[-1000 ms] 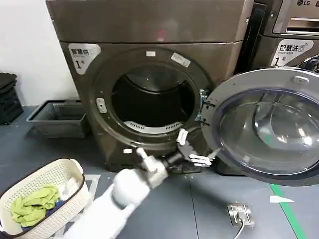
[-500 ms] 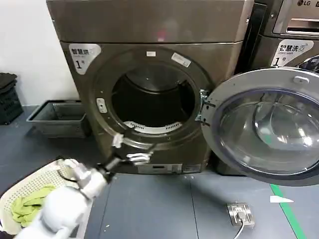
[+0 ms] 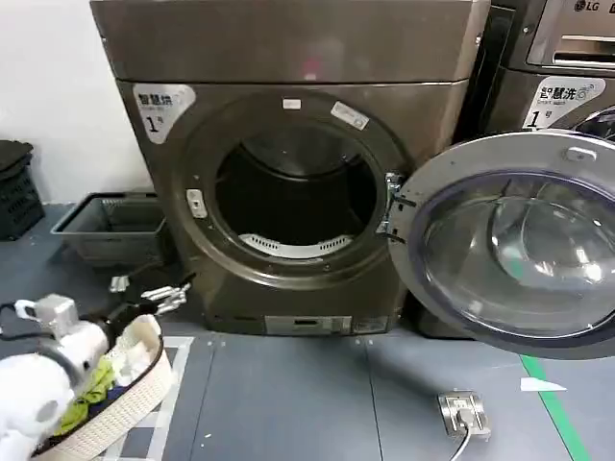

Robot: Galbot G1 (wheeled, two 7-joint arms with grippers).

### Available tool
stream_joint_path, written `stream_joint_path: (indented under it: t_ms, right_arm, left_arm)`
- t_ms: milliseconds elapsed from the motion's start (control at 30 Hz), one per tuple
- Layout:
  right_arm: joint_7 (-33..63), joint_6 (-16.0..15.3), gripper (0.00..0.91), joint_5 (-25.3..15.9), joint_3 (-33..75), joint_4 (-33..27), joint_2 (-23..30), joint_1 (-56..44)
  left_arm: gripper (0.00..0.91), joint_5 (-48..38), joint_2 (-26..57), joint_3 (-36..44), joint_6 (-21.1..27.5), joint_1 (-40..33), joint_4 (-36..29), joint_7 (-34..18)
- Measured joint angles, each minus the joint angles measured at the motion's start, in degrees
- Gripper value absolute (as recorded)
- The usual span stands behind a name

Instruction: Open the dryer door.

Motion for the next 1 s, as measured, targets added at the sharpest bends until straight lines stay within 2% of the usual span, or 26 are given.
stream_joint_path:
  t_ms: [167,367,467,1000]
  right_arm:
    - [0.0,0.0,0.907,0.0,-0.9,0.6,0.2,0.3]
    - [-0.2,-0.6,0.907,0.0,-1.6,1.7,0.5,0.7]
    - [-0.3,-0.7,0.907,0.0,-1.9,2.0,0.7,0.8]
    - [-0.5,-0.5,0.907,-0.1,-2.9,2.5,1.0,1.5]
  left_arm:
    - [0.907,-11.6,2.1,-2.7,6.6,0.2,2.3,-7.1]
    - [0.907,-24.7,5.9,-4.0,6.6,1.5,6.3,-16.6]
    - [0.907,-30.4,8.0,-4.1,6.6,2.1,8.5,-19.7]
    - [0.907,-50.0,18.0,0.5,6.6,1.9,17.5,-30.5]
